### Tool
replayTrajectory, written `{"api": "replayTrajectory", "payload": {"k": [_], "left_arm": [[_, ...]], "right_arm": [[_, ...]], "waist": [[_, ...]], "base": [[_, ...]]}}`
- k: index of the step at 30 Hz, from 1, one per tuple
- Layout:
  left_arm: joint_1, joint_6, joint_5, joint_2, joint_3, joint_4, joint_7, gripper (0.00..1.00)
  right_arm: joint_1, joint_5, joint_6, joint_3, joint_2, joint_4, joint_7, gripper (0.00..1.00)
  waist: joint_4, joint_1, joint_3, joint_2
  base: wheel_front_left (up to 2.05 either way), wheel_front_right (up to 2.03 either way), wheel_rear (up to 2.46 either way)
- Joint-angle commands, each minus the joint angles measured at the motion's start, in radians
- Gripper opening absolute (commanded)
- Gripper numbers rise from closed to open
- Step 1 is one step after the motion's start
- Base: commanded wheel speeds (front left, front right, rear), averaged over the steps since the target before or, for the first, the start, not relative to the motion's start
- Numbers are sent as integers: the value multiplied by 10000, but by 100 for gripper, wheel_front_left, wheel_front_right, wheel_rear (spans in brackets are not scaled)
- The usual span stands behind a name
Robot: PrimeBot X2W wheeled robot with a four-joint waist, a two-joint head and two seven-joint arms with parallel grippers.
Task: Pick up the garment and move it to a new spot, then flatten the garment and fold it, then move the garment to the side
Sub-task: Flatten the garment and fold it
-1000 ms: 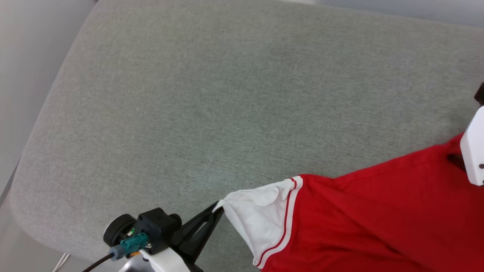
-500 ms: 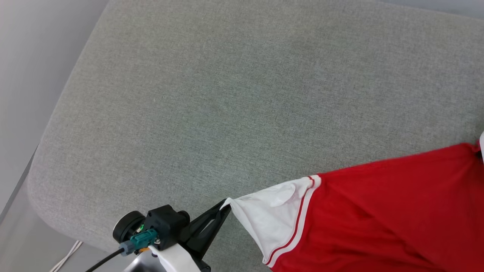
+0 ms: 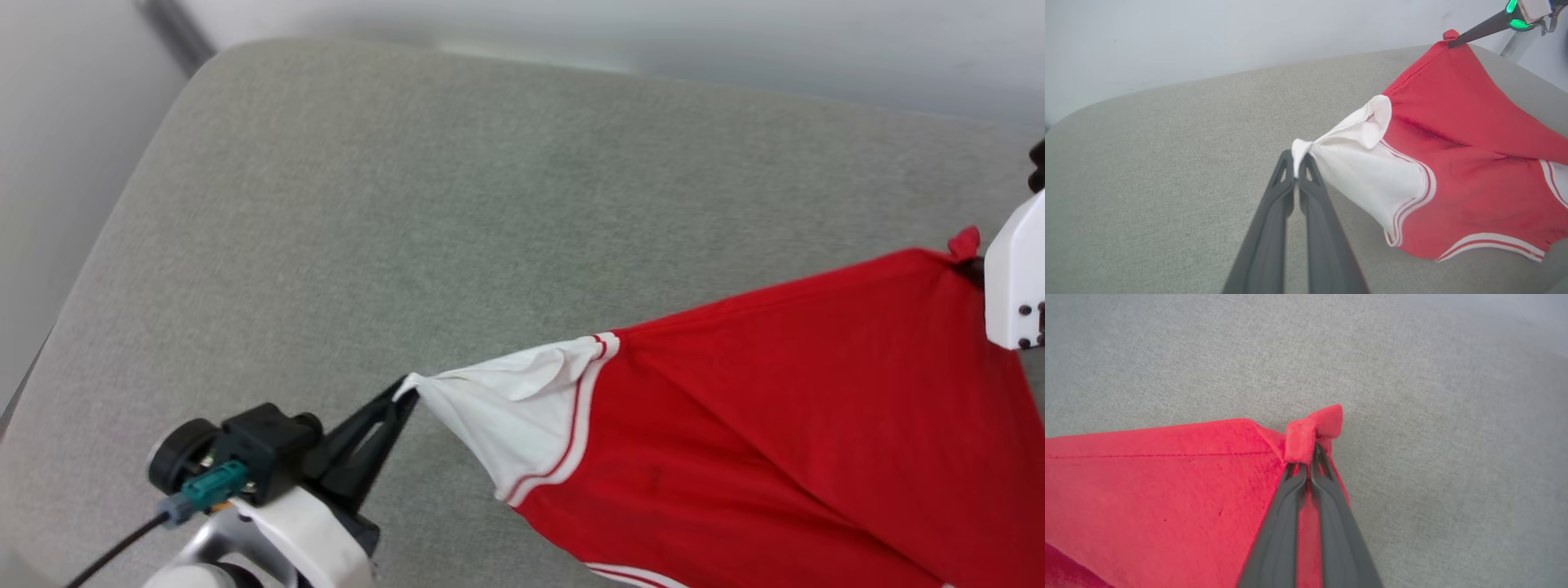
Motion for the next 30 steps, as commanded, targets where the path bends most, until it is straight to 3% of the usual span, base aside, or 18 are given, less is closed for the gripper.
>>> {"api": "replayTrajectory", "payload": {"k": [1,14,20,25,30], "left_arm": [[106,157,-77,260,272,-167,-20,0],[-195,875,-487,1462,2361,-1394,-505,0],[-811,1136,-701,2089,3534,-1880,-428,0],[-1724,1230,-978,2532,4584,-2228,-447,0],[-2597,1142,-1055,2723,5015,-2364,-442,0]], "right_arm": [[-324,293,-5,116,-88,30,-255,0],[-1331,1876,-5,805,-583,-1178,-1508,0],[-1670,2681,-5,464,-104,-1900,-2127,0],[-1769,2626,-5,211,194,-2839,-2391,0],[-1921,2441,-5,-78,367,-3527,-2500,0]], "waist": [[-691,-1,-707,0],[-2022,-1,-1950,0],[-2671,-1,-2209,0],[-3163,-1,-2145,0],[-3329,-1,-1904,0]], "base": [[0,0,0],[0,0,0],[0,0,0],[0,0,0],[0,0,0]]}}
